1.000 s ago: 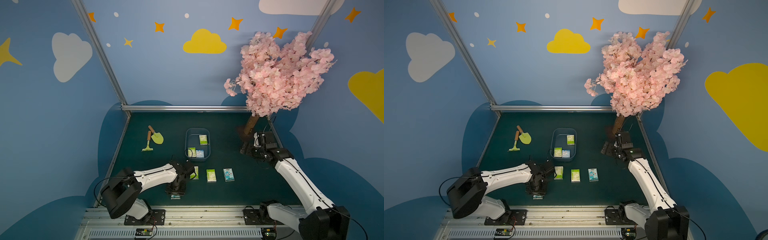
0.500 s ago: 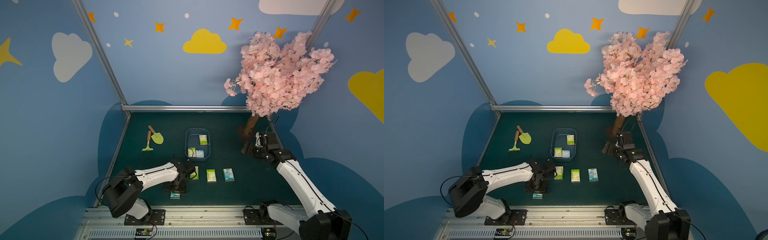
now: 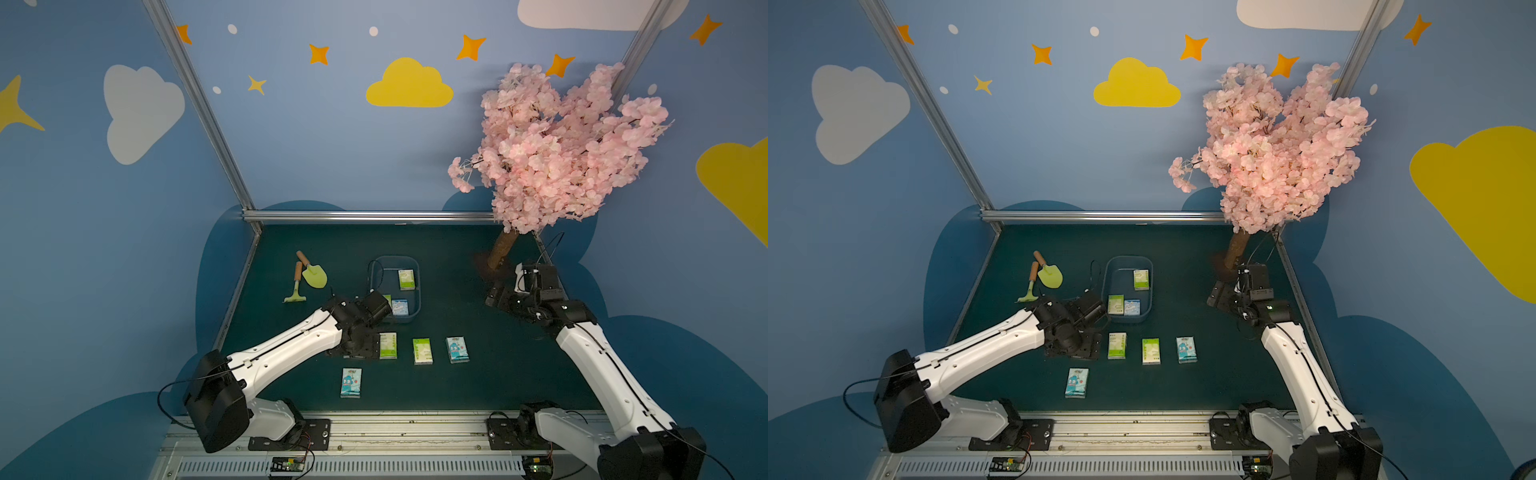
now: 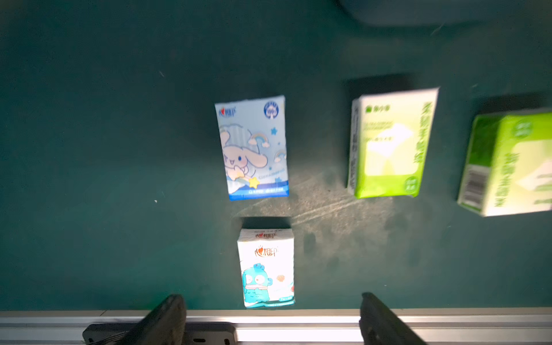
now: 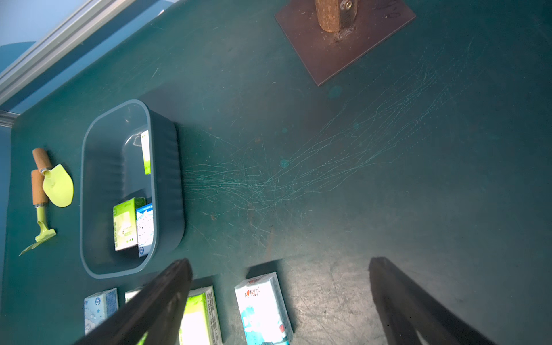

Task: Take the pocket tissues out of the storage box
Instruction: Place the pocket tissues at the center of the board, then pick up the pocket tissues from the storage box.

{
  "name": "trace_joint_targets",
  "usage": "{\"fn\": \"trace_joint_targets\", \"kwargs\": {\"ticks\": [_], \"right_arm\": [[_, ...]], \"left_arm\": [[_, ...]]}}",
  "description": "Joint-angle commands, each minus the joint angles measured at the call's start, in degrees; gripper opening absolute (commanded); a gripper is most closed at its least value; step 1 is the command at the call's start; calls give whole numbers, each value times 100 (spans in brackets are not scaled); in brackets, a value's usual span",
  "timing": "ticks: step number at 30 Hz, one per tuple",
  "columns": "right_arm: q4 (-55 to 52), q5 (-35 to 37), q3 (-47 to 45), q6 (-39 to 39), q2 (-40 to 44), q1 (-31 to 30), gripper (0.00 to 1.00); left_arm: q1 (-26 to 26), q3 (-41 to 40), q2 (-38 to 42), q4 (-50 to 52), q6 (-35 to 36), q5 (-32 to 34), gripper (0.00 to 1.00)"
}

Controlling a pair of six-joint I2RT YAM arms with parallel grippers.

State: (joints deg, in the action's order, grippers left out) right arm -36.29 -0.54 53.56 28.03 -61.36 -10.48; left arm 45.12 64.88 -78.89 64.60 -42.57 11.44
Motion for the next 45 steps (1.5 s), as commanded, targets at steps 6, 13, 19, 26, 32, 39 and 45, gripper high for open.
{"fn": "trace_joint_targets", "kwargs": {"ticks": [6, 13, 19, 26, 32, 39, 45], "right_arm": [[-191, 43, -3, -69, 390, 72, 98], [-347, 97, -113, -61, 723, 140, 98], [-473, 111, -179, -18, 987, 205, 98], [-596, 97, -223, 27, 1200, 248, 98], [-659, 60, -265, 82, 1333, 280, 98], [-712, 97, -289, 106, 1442, 318, 98], [-747, 134, -276, 54, 1482, 372, 98]], "left_arm": [[-694, 960, -438, -536, 774, -203, 90], [-933, 1888, -1394, -851, 1110, -472, 87], [-1263, 2467, -2150, -1511, 1017, -1232, 80], [-1436, 3634, -3364, -1496, 1093, -1771, 74], [-1445, 4601, -4333, -1380, 1138, -1618, 72], [-1444, 5692, -5354, -1150, 1120, -1479, 67], [-1445, 6419, -6006, -917, 1188, -1548, 67]]}}
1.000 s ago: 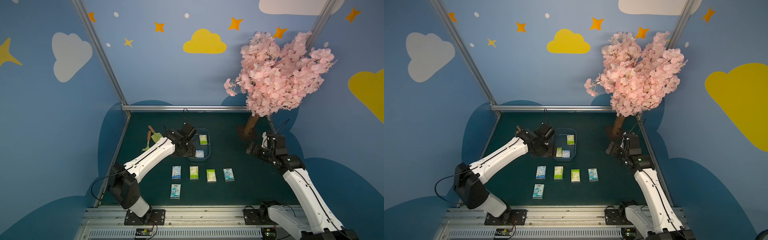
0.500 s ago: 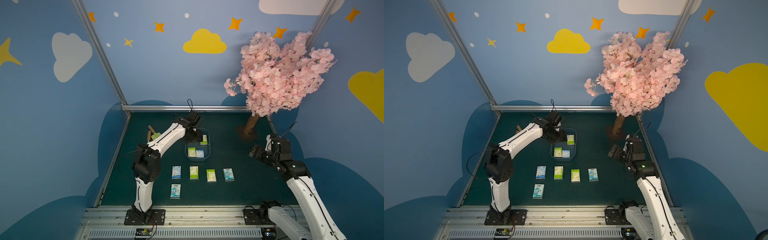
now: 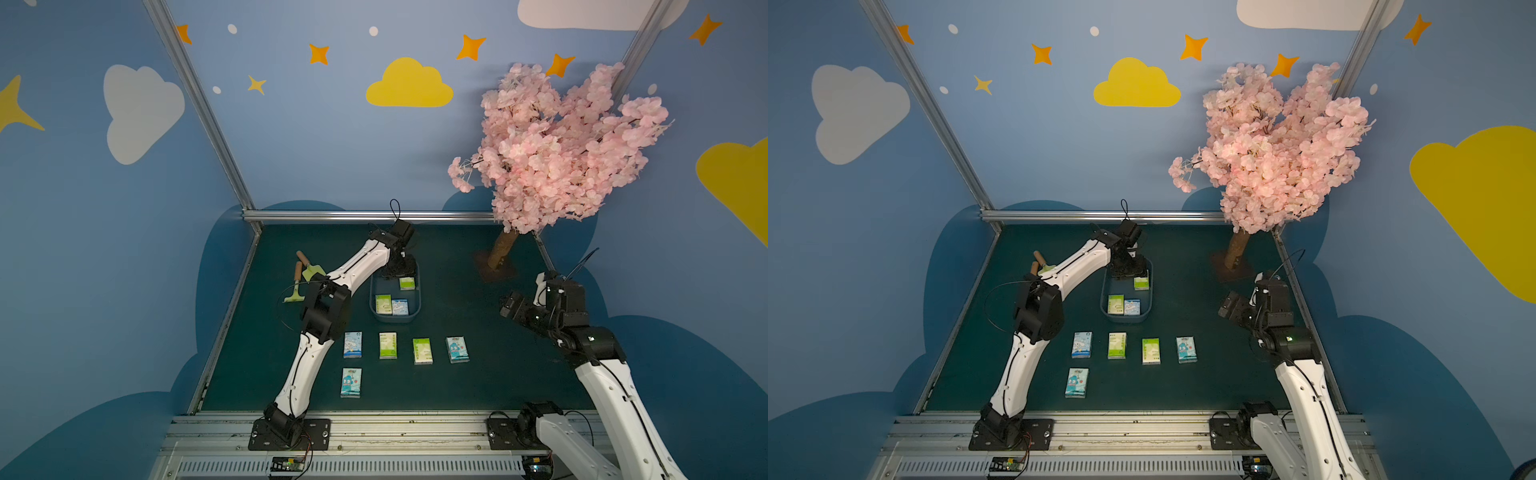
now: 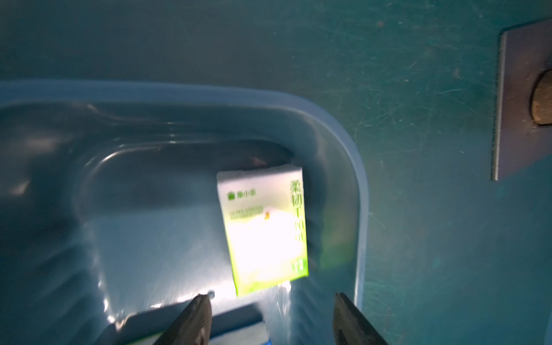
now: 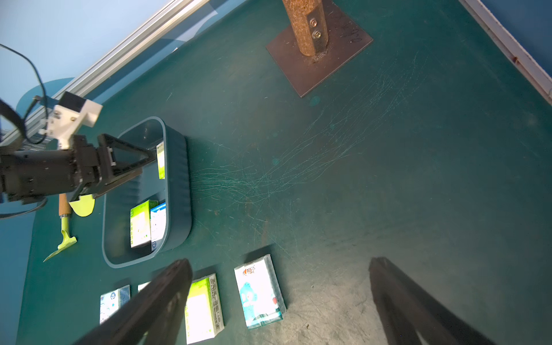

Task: Take the pocket tissues out of the storage box
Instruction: Pick up the pocket tissues from the storage box.

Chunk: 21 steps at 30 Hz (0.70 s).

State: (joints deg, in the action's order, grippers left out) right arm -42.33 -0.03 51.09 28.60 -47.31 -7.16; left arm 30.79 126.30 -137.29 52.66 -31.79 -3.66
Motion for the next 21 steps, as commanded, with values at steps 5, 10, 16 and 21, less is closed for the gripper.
{"fn": "trace_joint_targets", "kwargs": {"ticks": [5, 10, 16, 21], "right_arm": [[-152, 97, -29, -47, 92, 98, 98], [-151, 74, -42, -83, 81, 160, 98], [-153, 13, -47, -109, 33, 224, 98], [-147, -17, -55, -124, -2, 274, 98]], "left_arm": [[-11, 601, -478, 412, 202, 14, 67], [-11, 815, -708, 486, 244, -1, 67], [-3, 1050, -946, 499, 339, -109, 68], [3, 1143, -1090, 533, 466, 129, 68]]}}
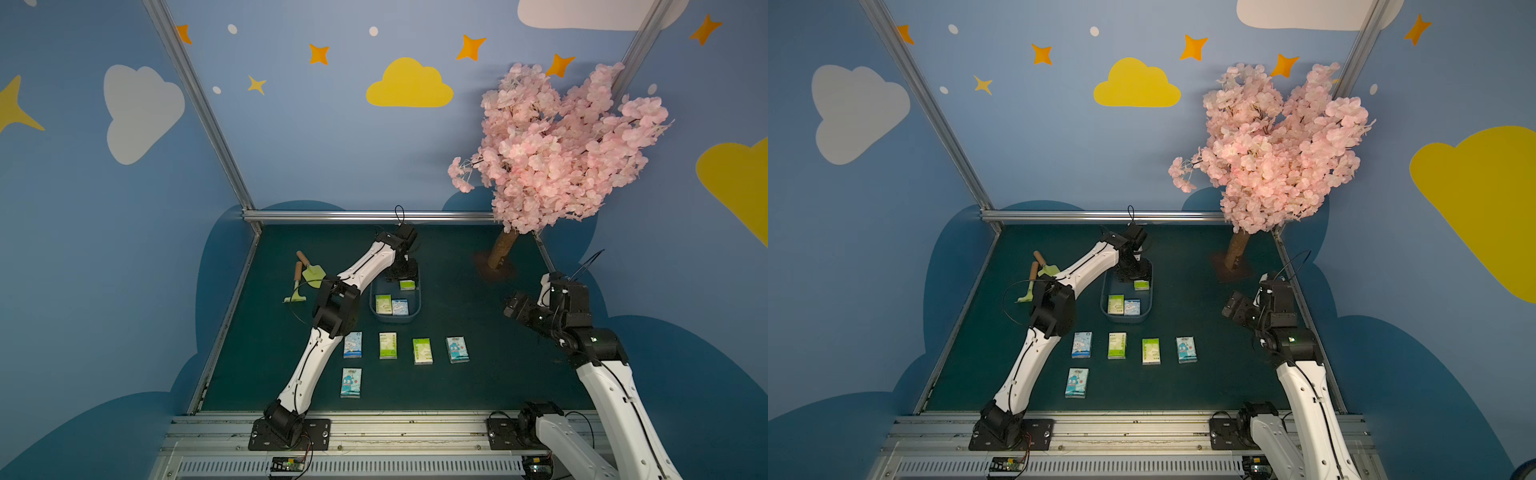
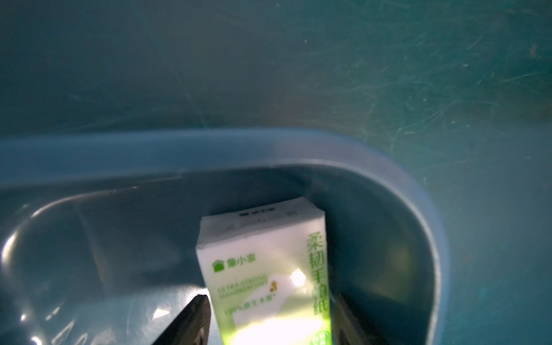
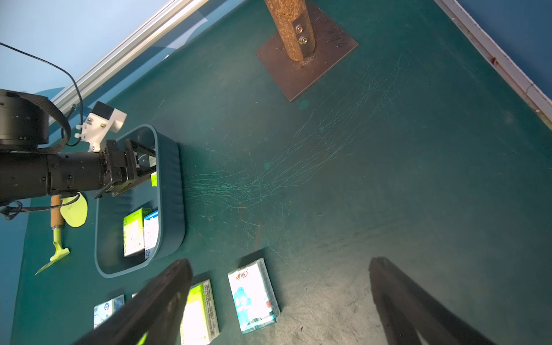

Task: Take the pocket tissues out of the storage box
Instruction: Pick up the pocket tissues from the storage box.

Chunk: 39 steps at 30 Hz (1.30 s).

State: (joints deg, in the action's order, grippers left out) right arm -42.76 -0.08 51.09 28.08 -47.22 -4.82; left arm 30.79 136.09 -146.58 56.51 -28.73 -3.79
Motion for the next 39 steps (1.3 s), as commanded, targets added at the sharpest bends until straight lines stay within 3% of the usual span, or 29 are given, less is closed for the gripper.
{"fn": "trace_joint_targets", "kwargs": {"ticks": [1, 12, 22, 30, 39], "right_arm": [[-101, -17, -55, -74, -11, 47, 98], [-59, -114, -47, -92, -94, 110, 98], [4, -192, -72, -48, -138, 130, 98], [0, -185, -115, -4, -33, 139, 98], [-4, -219, -143, 57, 9, 147, 98]], "left_arm": [[6, 214, -192, 201, 179, 227, 68], [48, 372, -301, 602, 728, 1065, 68], [129, 492, -426, 606, 1004, 1170, 75], [165, 647, -418, 667, 1122, 1153, 62], [294, 479, 168, 862, 1099, 1213, 48]]}}
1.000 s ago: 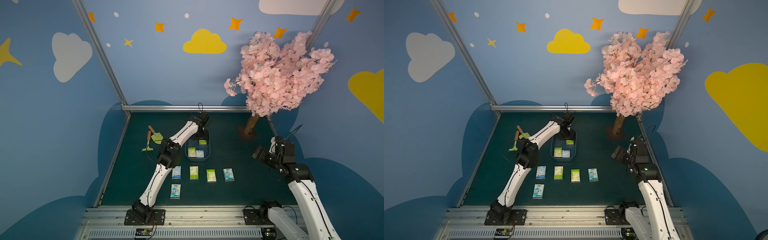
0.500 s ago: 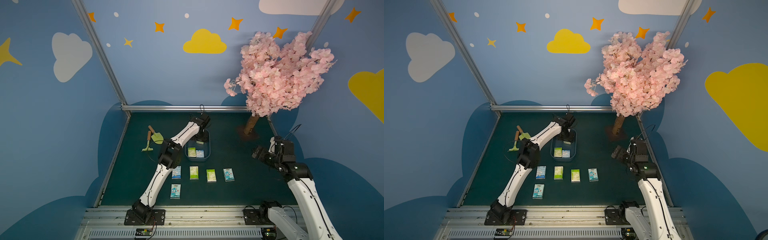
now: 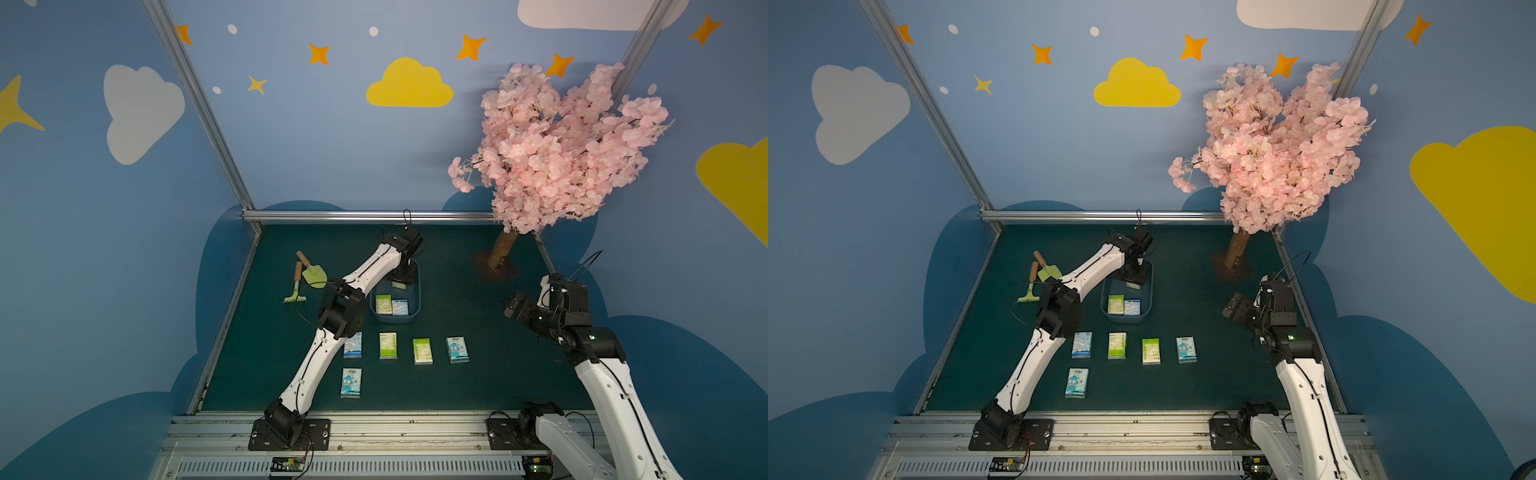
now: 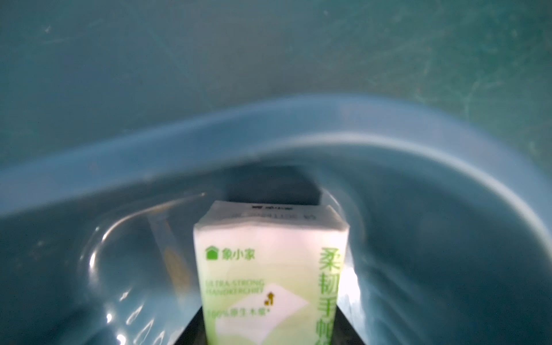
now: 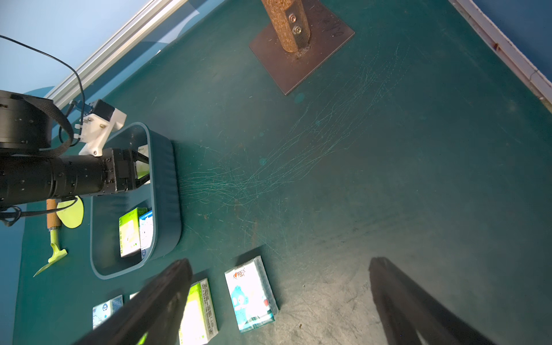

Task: Take the pocket tissues out of the storage box
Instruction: Pick up the pocket tissues from the storage box.

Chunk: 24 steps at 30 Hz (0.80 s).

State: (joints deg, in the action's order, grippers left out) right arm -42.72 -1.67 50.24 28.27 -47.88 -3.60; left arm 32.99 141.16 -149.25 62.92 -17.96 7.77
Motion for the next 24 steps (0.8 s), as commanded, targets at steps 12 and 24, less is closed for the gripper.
{"fn": "trace_joint_targets", "kwargs": {"ticks": [12, 24], "right_arm": [[-30, -188, -84, 99, 155, 20, 98], [109, -483, -273, 159, 204, 25, 98]], "left_arm": [[300, -1039, 1686, 237, -316, -63, 48], [670, -3504, 3791, -381, -963, -93, 48]]}}
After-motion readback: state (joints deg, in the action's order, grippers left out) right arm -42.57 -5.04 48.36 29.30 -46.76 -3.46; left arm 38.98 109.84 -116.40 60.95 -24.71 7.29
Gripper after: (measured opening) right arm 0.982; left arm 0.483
